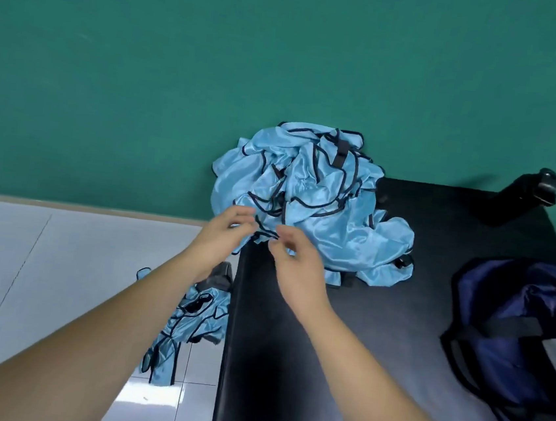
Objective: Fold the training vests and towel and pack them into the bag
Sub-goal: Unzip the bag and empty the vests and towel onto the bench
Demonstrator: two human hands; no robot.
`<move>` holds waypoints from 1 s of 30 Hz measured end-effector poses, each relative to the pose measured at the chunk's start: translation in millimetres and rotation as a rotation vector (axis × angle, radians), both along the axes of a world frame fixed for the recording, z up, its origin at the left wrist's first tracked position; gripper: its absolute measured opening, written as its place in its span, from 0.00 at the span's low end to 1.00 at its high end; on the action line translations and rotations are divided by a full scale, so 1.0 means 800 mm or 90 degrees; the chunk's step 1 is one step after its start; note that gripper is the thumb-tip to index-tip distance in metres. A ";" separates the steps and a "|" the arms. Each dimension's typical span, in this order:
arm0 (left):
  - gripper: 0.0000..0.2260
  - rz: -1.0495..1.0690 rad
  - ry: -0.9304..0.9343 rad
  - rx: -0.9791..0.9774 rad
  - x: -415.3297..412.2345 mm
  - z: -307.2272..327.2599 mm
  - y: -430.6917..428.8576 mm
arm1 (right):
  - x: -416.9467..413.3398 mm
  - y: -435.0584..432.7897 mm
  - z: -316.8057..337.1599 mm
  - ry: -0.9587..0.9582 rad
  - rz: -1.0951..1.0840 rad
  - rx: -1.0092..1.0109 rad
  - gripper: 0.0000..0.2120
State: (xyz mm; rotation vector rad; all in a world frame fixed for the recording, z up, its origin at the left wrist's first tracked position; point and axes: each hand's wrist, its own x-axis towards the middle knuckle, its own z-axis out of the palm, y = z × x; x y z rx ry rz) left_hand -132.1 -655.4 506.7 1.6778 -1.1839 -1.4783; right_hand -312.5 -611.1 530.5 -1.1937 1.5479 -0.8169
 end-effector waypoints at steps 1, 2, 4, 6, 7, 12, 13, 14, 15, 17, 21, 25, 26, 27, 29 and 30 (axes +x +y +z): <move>0.13 0.014 0.003 0.014 0.014 -0.014 0.016 | 0.023 0.015 -0.010 -0.016 0.019 0.014 0.12; 0.13 0.030 0.006 0.029 0.029 -0.030 0.031 | 0.045 0.028 -0.022 -0.027 0.038 0.032 0.11; 0.13 0.062 0.006 0.059 0.063 -0.064 0.059 | 0.090 0.048 -0.058 -0.037 0.059 0.063 0.10; 0.15 0.082 -0.006 0.086 0.100 -0.100 0.082 | 0.134 0.064 -0.102 -0.039 0.068 0.105 0.10; 0.17 0.095 -0.012 0.098 0.120 -0.118 0.094 | 0.154 0.071 -0.127 -0.035 0.069 0.127 0.10; 0.14 0.183 -0.022 0.171 0.223 -0.232 0.155 | 0.251 0.102 -0.259 0.008 0.020 0.247 0.05; 0.14 0.197 -0.022 0.187 0.243 -0.261 0.166 | 0.273 0.106 -0.287 0.019 0.011 0.273 0.07; 0.13 0.203 -0.018 0.202 0.262 -0.289 0.176 | 0.294 0.109 -0.317 0.030 0.002 0.297 0.10; 0.13 0.207 -0.015 0.216 0.279 -0.318 0.186 | 0.313 0.111 -0.348 0.044 -0.006 0.317 0.13; 0.16 0.220 -0.003 0.240 0.309 -0.372 0.202 | 0.346 0.109 -0.404 0.077 -0.007 0.341 0.17; 0.23 0.248 0.047 0.292 0.357 -0.485 0.236 | 0.380 0.088 -0.518 0.176 0.053 0.338 0.22; 0.31 0.292 0.053 0.316 0.380 -0.596 0.264 | 0.377 0.048 -0.632 0.322 0.187 0.287 0.29; 0.34 0.305 0.050 0.319 0.382 -0.621 0.268 | 0.374 0.037 -0.654 0.340 0.209 0.268 0.31; 0.37 0.319 0.048 0.320 0.384 -0.648 0.271 | 0.369 0.025 -0.677 0.353 0.223 0.250 0.34; 0.43 0.315 0.014 0.324 0.384 -0.698 0.276 | 0.358 0.001 -0.718 0.394 0.264 0.217 0.44; 0.47 0.305 -0.003 0.329 0.382 -0.715 0.276 | 0.352 -0.013 -0.737 0.435 0.298 0.203 0.50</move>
